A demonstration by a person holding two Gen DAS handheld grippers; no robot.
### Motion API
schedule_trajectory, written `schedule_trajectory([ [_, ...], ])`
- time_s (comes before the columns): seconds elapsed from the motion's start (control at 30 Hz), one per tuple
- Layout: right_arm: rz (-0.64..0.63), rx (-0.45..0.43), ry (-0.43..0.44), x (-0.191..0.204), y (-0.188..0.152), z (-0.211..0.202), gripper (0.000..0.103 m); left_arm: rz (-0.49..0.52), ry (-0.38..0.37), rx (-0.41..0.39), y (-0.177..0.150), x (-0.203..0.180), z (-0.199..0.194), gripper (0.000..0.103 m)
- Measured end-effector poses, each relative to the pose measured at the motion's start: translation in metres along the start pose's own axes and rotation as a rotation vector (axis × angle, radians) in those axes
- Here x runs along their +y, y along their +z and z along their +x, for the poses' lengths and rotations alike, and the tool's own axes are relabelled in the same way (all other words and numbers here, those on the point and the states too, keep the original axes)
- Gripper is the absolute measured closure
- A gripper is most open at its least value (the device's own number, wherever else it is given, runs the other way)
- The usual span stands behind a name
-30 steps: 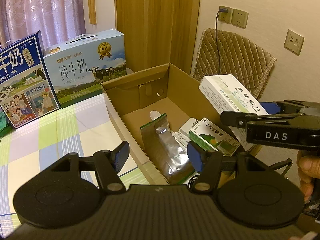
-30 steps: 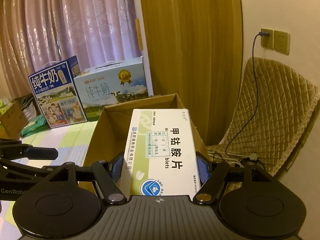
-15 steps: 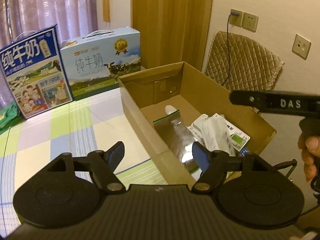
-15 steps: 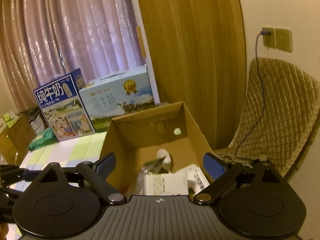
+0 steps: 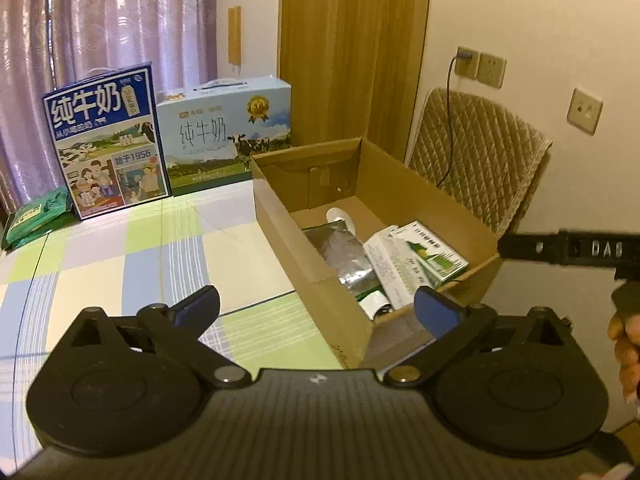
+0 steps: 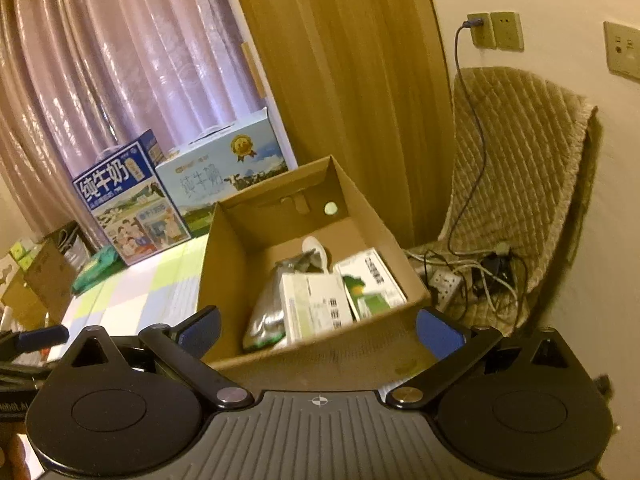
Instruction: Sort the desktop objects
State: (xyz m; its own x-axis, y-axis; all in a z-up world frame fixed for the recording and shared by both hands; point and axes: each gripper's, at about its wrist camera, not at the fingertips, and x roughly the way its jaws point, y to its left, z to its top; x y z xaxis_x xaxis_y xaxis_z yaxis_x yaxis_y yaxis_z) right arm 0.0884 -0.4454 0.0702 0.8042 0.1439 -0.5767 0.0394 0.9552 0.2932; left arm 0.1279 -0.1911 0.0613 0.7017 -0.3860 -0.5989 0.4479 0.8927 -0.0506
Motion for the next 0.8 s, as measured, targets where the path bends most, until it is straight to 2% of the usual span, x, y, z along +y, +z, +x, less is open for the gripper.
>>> schedule_trajectory([
  [0.17, -0.034, 0.013, 0.001, 0.009, -0.008, -0.029, 0.002, -0.033, -0.011, -0.008, -0.004, -0.011, -0.026, 0.001],
  [0.47, -0.109, 0.018, -0.011, 0.027, -0.023, -0.076, 0.002, -0.063, 0.021, 0.012, -0.013, -0.036, -0.068, 0.001],
  [0.8, -0.132, 0.037, -0.026, 0.035, -0.041, -0.111, 0.002, -0.109, 0.004, 0.041, -0.029, -0.049, -0.090, 0.001],
])
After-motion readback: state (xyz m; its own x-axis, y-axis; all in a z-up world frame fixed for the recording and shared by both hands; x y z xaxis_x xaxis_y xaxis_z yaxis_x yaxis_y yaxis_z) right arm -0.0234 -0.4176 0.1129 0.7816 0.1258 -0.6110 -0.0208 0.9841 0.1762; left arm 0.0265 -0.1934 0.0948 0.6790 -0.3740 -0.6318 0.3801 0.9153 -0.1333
